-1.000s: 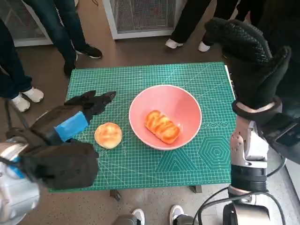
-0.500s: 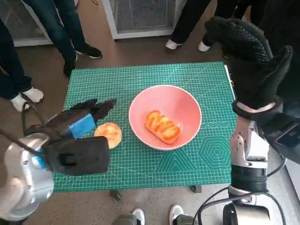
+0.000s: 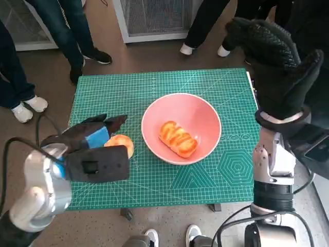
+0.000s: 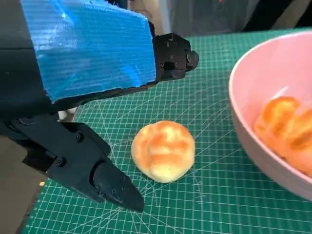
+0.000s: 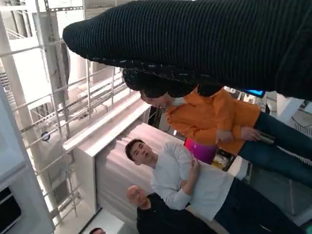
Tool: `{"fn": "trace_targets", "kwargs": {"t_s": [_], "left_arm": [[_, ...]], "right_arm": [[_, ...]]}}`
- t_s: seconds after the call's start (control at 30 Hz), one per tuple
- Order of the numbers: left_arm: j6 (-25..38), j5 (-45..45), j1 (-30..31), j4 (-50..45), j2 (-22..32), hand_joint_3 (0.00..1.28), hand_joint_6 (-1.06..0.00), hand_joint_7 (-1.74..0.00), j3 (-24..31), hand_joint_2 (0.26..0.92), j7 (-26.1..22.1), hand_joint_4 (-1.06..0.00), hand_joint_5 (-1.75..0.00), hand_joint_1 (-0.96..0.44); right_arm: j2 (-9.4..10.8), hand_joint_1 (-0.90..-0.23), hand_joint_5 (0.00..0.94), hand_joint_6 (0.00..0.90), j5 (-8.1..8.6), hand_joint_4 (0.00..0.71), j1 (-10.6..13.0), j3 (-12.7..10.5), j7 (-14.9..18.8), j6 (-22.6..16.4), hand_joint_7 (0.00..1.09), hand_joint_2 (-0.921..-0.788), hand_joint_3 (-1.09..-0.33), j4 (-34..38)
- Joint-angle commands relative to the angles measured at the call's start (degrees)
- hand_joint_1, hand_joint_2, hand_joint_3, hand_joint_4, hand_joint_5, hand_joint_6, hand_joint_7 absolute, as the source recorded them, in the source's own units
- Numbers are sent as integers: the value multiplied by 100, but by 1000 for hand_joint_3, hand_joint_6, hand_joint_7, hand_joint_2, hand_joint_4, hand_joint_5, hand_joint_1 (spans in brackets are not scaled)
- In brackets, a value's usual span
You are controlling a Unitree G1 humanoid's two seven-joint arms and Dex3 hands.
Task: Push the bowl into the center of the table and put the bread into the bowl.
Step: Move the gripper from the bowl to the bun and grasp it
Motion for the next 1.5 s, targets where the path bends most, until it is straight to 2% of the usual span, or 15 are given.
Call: {"fn": "trace_targets", "kwargs": {"t_s": [0.03, 0.33, 0.73, 0.8, 0.93, 0.97, 1.0, 1.03, 1.1, 1.17, 1.2, 1.23, 1.27, 1.37, 1.5], "left_arm": [[-83, 253, -74, 322, -203, 8, -160, -31, -191, 666, 124, -55, -15, -58], [-332, 432, -61, 979, -559, 13, -216, -45, -336, 679, 391, -103, -21, -78], [-663, 628, -166, 1896, -1008, 33, -340, -76, -478, 722, 752, -212, -35, -9], [-760, 679, -151, 2049, -1066, 39, -369, -84, -494, 731, 905, -252, -44, 10], [-1007, 828, -112, 2368, -1143, 57, -451, -87, -562, 748, 1266, -524, -105, 39], [-1079, 865, -101, 2436, -1154, 52, -470, -94, -574, 782, 1348, -566, -317, 107], [-1188, 912, -90, 2539, -1156, 56, -496, -105, -602, 832, 1471, -609, -642, 202], [-1268, 944, -84, 2617, -1159, 57, -534, -124, -619, 851, 1558, -669, -824, 270], [-1430, 1037, -74, 2783, -1151, 65, -597, -159, -671, 866, 1737, -713, -991, 328], [-1583, 1120, -50, 2920, -1142, 99, -643, -218, -695, 864, 1912, -723, -1093, 357], [-1667, 1154, -36, 2992, -1136, 239, -637, -330, -700, 803, 2008, -710, -1169, 370], [-1733, 1178, -27, 3049, -1134, 283, -613, -672, -697, 802, 2078, -659, -1217, 238], [-1799, 1211, -18, 3106, -1126, 301, -594, -894, -698, 809, 2149, -624, -1249, 153], [-1943, 1286, -7, 3231, -1117, 267, -581, -1016, -678, 853, 2272, -576, -1398, 54], [-2038, 1333, -16, 3321, -1106, 238, -604, -1080, -635, 883, 2338, -493, -1467, 17]], "right_arm": [[-38, -655, 6, 227, -10, 333, 53, 0, 35, 64, 418, -921, -788, 4], [-40, -654, 5, 228, -9, 333, 68, 9, 26, 97, 416, -921, -790, -45], [-77, -654, 4, 228, 17, 334, 89, -5, 56, 138, 417, -921, -790, -114], [-85, -654, 4, 228, 24, 334, 91, -9, 60, 148, 417, -921, -790, -131], [-88, -654, 4, 228, 25, 334, 88, -9, 55, 162, 417, -921, -788, -157], [-87, -654, 4, 228, 26, 334, 88, -9, 55, 166, 417, -921, -787, -164], [-89, -654, 4, 228, 30, 334, 87, -11, 57, 171, 417, -921, -785, -170], [-88, -656, 3, 228, 32, 334, 85, -12, 59, 174, 417, -921, -781, -172], [-90, -658, 3, 228, 40, 334, 84, -17, 67, 178, 417, -921, -776, -173], [-91, -660, 3, 229, 45, 335, 84, -21, 76, 175, 416, -921, -772, -169], [-90, -661, 3, 229, 47, 335, 85, -21, 77, 174, 416, -921, -770, -170], [-88, -662, 3, 229, 46, 335, 84, -20, 78, 173, 416, -921, -769, -169], [-85, -662, 3, 229, 46, 335, 85, -18, 78, 172, 416, -921, -768, -171], [-82, -663, 3, 229, 47, 335, 81, -17, 79, 172, 415, -921, -766, -175], [-79, -663, 3, 229, 50, 335, 66, -16, 84, 170, 414, -921, -765, -161]]}}
